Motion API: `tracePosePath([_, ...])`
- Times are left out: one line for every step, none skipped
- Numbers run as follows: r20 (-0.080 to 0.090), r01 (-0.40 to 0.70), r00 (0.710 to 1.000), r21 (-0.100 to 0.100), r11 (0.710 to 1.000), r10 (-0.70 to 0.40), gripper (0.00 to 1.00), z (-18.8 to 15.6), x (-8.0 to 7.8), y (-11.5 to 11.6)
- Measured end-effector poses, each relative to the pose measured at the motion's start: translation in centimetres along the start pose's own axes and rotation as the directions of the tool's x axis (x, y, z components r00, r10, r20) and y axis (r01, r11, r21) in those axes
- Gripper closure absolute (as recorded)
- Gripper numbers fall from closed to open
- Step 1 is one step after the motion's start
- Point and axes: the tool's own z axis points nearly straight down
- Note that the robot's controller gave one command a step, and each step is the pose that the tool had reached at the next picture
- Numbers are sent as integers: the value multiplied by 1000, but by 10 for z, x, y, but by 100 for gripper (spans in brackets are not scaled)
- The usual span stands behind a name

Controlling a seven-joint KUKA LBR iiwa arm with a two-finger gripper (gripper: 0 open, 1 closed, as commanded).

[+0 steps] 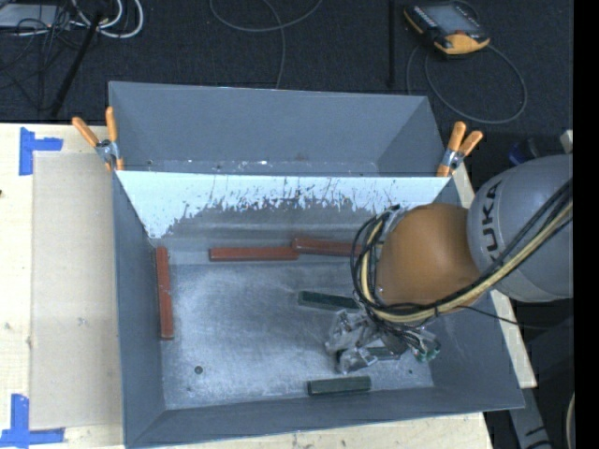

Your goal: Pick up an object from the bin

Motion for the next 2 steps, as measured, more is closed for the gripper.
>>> tracePosePath([0,-1,1000,0,1000,1,100,0,0,0])
tracePosePath([-4,0,1000,-2,1000,0,100,-3,1,1])
